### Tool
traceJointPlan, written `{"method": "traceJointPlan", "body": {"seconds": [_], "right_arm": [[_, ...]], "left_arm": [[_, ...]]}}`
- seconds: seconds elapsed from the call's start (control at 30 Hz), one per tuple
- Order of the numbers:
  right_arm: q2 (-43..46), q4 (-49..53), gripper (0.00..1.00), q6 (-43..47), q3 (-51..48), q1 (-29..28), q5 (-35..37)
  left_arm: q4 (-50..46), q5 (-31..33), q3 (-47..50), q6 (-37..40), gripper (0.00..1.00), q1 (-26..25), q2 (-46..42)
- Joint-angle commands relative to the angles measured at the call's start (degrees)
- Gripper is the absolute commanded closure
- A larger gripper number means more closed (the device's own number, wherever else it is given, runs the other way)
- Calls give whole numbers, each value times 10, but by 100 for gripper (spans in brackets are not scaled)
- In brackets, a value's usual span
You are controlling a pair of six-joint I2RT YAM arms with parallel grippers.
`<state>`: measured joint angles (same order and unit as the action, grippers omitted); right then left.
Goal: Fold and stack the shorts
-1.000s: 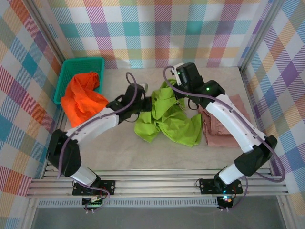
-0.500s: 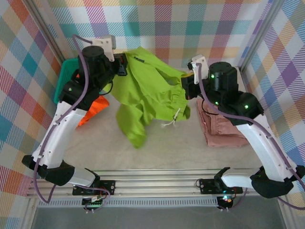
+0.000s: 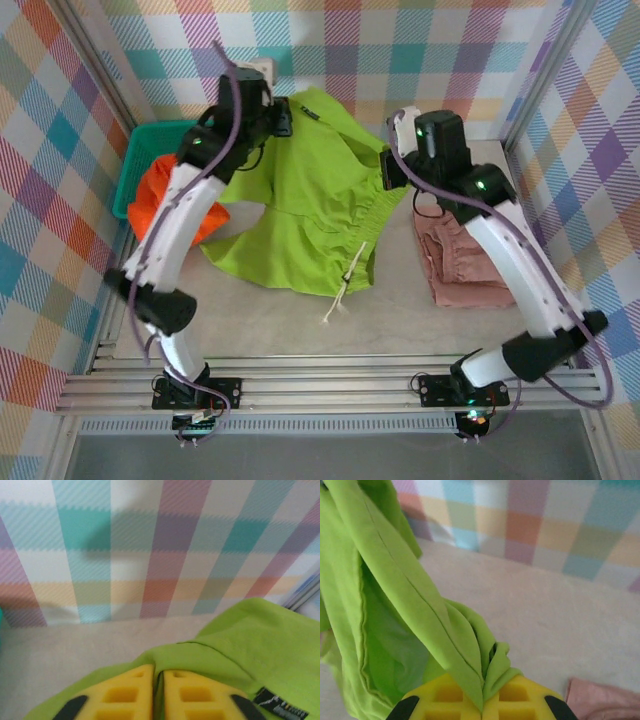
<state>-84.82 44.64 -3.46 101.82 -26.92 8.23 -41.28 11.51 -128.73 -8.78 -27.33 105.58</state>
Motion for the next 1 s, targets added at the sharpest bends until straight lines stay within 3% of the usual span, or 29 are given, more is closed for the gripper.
{"method": "traceJointPlan", "body": {"seconds": [0.0,0.07,0.13,0.23,0.3,0.47,0.63,0.73,0.97], "right_arm": [[-61,-11,94,-39,4,60,-46],[-124,2,71,-52,48,89,-53],[-197,56,40,-63,139,116,-71],[-240,116,22,-63,210,119,-102],[-205,75,16,-80,151,116,-150],[-74,-79,11,-145,-98,95,-271],[-7,-134,10,-181,-259,68,-287],[12,-144,10,-187,-321,68,-270],[34,-166,11,-201,-407,68,-267]], "left_arm": [[-27,-24,-42,-24,80,25,83],[-58,-47,-100,-32,67,36,134],[-87,-61,-138,-28,53,39,150],[-64,-62,-57,-34,19,39,79],[-19,-38,70,-44,1,39,-6],[49,-13,400,-123,0,69,-215],[81,-4,660,-215,1,97,-347],[96,-11,754,-230,3,121,-361],[164,-43,846,-239,12,178,-315]]}}
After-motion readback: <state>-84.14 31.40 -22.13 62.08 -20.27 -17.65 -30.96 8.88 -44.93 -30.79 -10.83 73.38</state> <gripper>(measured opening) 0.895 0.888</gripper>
